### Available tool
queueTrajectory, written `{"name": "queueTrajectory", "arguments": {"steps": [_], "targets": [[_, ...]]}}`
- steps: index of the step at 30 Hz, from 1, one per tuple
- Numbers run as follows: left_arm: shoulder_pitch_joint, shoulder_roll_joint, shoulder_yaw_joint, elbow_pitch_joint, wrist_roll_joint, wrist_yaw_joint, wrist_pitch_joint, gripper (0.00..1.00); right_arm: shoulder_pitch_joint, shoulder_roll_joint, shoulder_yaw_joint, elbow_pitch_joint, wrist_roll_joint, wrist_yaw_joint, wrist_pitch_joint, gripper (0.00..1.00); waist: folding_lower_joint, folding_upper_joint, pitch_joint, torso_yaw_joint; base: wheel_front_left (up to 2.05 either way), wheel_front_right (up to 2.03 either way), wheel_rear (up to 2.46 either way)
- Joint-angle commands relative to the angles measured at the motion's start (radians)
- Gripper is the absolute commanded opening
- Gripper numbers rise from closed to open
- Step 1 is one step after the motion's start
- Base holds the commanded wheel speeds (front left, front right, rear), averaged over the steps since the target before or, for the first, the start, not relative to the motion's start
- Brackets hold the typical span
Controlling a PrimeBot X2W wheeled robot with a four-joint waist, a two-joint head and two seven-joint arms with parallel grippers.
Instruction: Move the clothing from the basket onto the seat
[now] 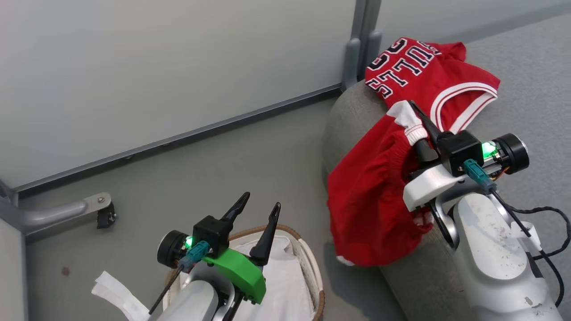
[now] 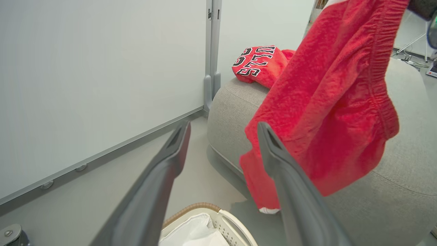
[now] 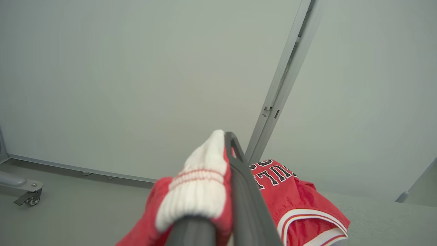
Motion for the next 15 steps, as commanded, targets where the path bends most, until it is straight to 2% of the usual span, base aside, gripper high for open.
{"name": "queueTrajectory", "arguments": {"steps": [1,9,15], "targets": [[0.016,-0.006,0.012,0.0,0.011,-0.004,-0.003,1.0,0.005,-0.003,-0.006,-0.005,-0.008,-0.001,0.0,0.0,0.0,-0.0001,0.04,-0.065,0.0,0.0,0.0],[0.0,-0.037,0.043,-0.012,0.063,-0.017,-0.003,1.0,-0.047,-0.008,-0.03,-0.018,-0.018,-0.001,0.0,0.0,0.0,-0.0001,0.106,-0.098,0.0,0.0,0.0],[-0.047,-0.047,0.032,-0.035,0.098,-0.021,-0.003,1.0,-0.18,-0.071,-0.062,-0.017,-0.035,-0.001,0.0,0.0,0.0,-0.0001,0.192,-0.063,0.0,0.0,0.0]]}}
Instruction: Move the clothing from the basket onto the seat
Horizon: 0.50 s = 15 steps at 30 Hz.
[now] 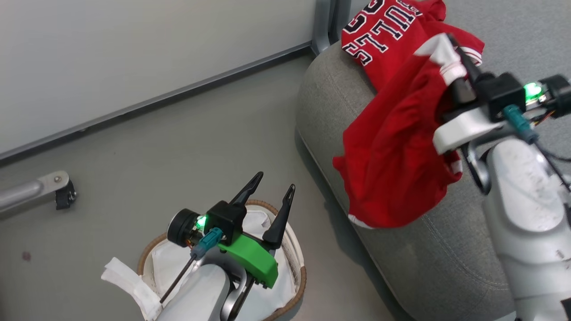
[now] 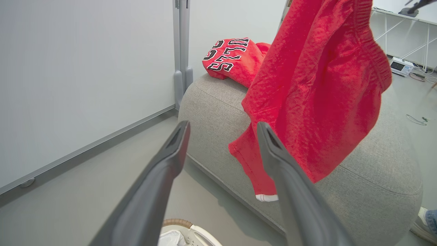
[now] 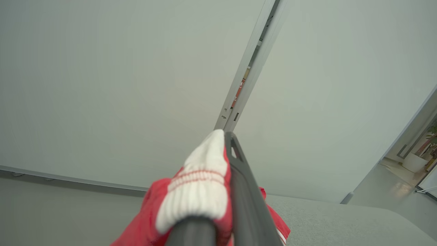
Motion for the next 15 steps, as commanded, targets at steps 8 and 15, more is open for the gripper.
{"name": "queueTrajectory", "arguments": {"steps": [8,15], "targets": [[-0.089,0.026,-0.049,-0.047,0.019,-0.005,-0.002,1.0,-0.301,-0.168,-0.101,0.046,-0.012,-0.001,0.0,0.0,0.0,0.0,0.209,0.102,0.0,0.0,0.0],[-0.163,0.055,-0.063,-0.084,0.037,-0.004,-0.002,1.0,-0.489,-0.285,-0.221,0.104,-0.018,-0.001,0.0,0.0,0.0,0.0,0.347,0.148,0.0,0.0,0.0]]}}
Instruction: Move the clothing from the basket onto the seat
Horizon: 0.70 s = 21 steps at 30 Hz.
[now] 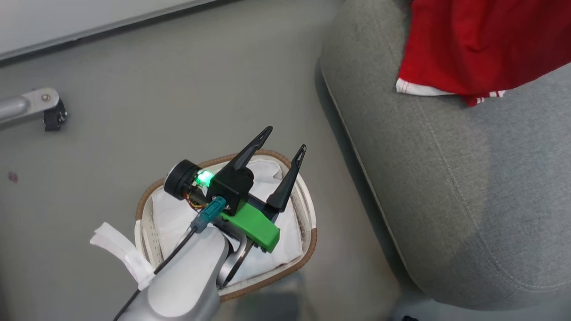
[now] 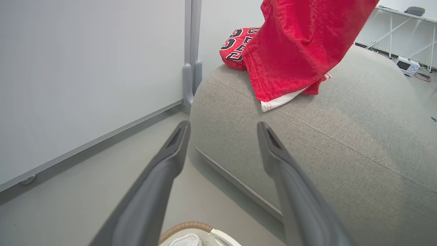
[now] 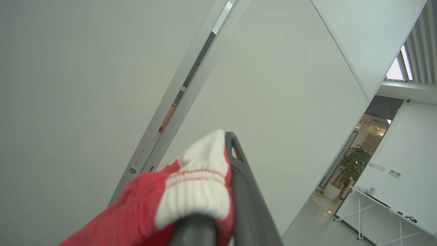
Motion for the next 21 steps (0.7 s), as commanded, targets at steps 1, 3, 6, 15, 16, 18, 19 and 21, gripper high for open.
{"name": "queueTrajectory", "arguments": {"steps": [1,3,6,15,16,18,19,21], "targets": [[-0.033,0.011,-0.002,-0.008,0.008,-0.003,-0.001,1.0,-0.017,-0.014,-0.027,0.022,-0.007,-0.001,0.0,0.0,-0.0001,-0.0001,0.131,0.069,0.0,0.0,0.0],[-0.053,0.014,-0.007,-0.013,0.013,-0.003,-0.001,1.0,-0.025,-0.028,-0.064,0.052,-0.021,-0.001,0.0,0.0,-0.0001,-0.0001,0.162,0.08,0.0,0.0,0.0],[-0.074,0.012,-0.006,-0.02,0.019,-0.003,-0.001,1.0,0.007,-0.043,-0.107,0.093,-0.038,-0.001,0.0,0.0,-0.0001,-0.0001,0.198,0.09,0.0,0.0,0.0],[-0.063,0.02,0.011,-0.014,0.035,-0.003,-0.001,1.0,0.204,0.013,-0.205,0.162,-0.092,-0.001,0.0,0.0,-0.0001,-0.0001,0.24,0.081,0.0,0.0,0.0],[-0.06,0.022,0.012,-0.014,0.038,-0.003,-0.001,1.0,0.224,0.027,-0.214,0.158,-0.095,-0.001,0.0,0.0,-0.0001,-0.0001,0.239,0.077,0.0,0.0,0.0],[-0.052,0.018,0.018,-0.014,0.026,-0.003,-0.001,1.0,0.261,0.051,-0.232,0.142,-0.102,-0.001,0.0,0.19,-0.0001,-0.0001,0.235,0.068,0.0,0.0,0.0],[-0.051,0.017,0.019,-0.015,0.025,-0.003,-0.001,1.0,0.281,0.062,-0.241,0.133,-0.107,-0.001,0.0,0.89,-0.0001,-0.0001,0.232,0.064,0.0,0.0,0.0],[-0.048,0.017,0.023,-0.015,0.032,-0.003,-0.001,1.0,0.31,0.087,-0.251,0.117,-0.11,-0.001,0.0,1.0,-0.0001,-0.0001,0.225,0.056,0.0,0.0,0.0]]}}
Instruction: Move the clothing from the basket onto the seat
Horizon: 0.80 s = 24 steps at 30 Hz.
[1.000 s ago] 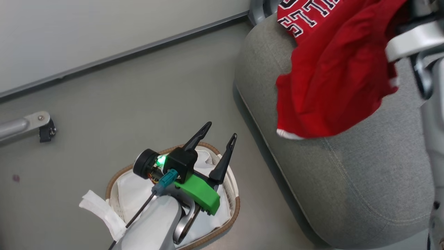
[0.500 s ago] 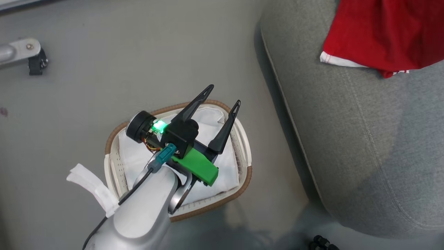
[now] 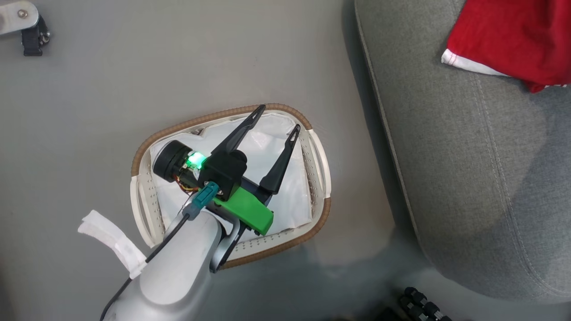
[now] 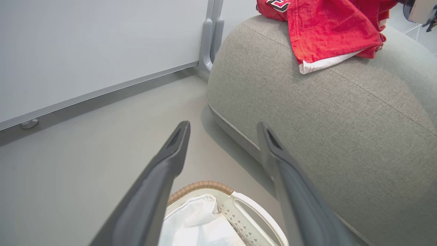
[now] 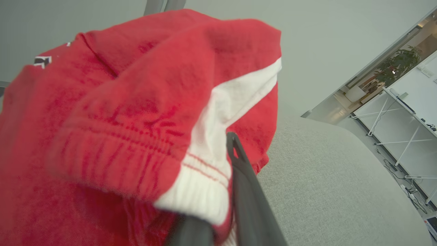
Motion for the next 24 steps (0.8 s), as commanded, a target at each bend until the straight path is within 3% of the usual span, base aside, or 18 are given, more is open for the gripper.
{"name": "queueTrajectory", "arguments": {"steps": [1,15,24], "targets": [[0.012,0.0,0.007,-0.001,0.007,-0.003,-0.001,1.0,0.025,0.01,-0.006,-0.012,0.001,-0.002,0.0,1.0,-0.0001,-0.0001,-0.014,-0.014,0.0,0.0,0.0],[0.077,-0.003,0.05,-0.023,-0.037,-0.003,-0.001,1.0,0.252,0.059,0.029,-0.135,0.052,-0.002,0.0,1.0,-0.0001,-0.0001,-0.123,-0.066,0.0,0.0,0.0],[0.142,-0.039,0.162,-0.058,-0.055,-0.003,-0.001,1.0,0.275,0.053,0.108,-0.176,0.066,-0.002,0.0,1.0,-0.0001,-0.0001,-0.245,-0.051,0.0,0.0,0.0]]}}
